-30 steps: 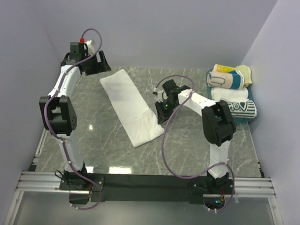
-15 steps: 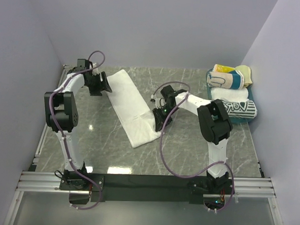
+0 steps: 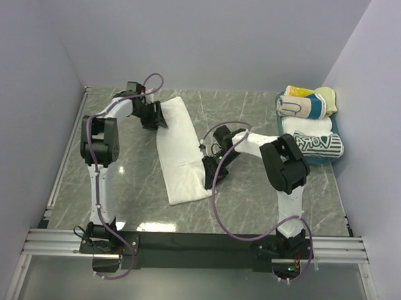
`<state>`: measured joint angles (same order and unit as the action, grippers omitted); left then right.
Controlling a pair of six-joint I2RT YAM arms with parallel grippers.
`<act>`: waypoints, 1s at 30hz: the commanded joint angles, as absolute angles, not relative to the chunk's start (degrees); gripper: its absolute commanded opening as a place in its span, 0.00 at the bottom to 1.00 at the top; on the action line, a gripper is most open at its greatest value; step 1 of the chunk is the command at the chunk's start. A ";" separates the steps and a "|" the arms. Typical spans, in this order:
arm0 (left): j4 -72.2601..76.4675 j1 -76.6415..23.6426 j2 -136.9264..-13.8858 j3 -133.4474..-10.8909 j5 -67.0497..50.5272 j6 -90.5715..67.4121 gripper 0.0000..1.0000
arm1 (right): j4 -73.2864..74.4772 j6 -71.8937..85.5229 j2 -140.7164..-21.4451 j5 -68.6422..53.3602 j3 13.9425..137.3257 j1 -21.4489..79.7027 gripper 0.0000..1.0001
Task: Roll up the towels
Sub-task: Fold the towel, then roll the towel
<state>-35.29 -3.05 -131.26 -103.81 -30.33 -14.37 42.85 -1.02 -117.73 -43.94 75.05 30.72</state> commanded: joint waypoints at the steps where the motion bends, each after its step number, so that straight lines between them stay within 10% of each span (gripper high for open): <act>1: -35.50 -7.38 -135.43 -109.06 -36.12 -11.60 0.56 | 43.07 -1.58 -115.58 -45.08 71.55 31.20 0.26; 18: -38.22 -2.29 -129.74 -118.66 -36.30 2.26 0.90 | 51.85 -7.54 -110.66 -35.34 73.38 18.02 0.45; 30: -37.88 1.93 -104.33 -93.26 -35.24 10.56 0.83 | 54.05 -9.06 -113.02 -36.64 80.69 17.23 0.42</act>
<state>-38.46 2.52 -107.42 -96.79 -34.26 9.13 53.15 -8.27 -113.36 -35.99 79.72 16.99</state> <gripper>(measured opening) 0.841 0.431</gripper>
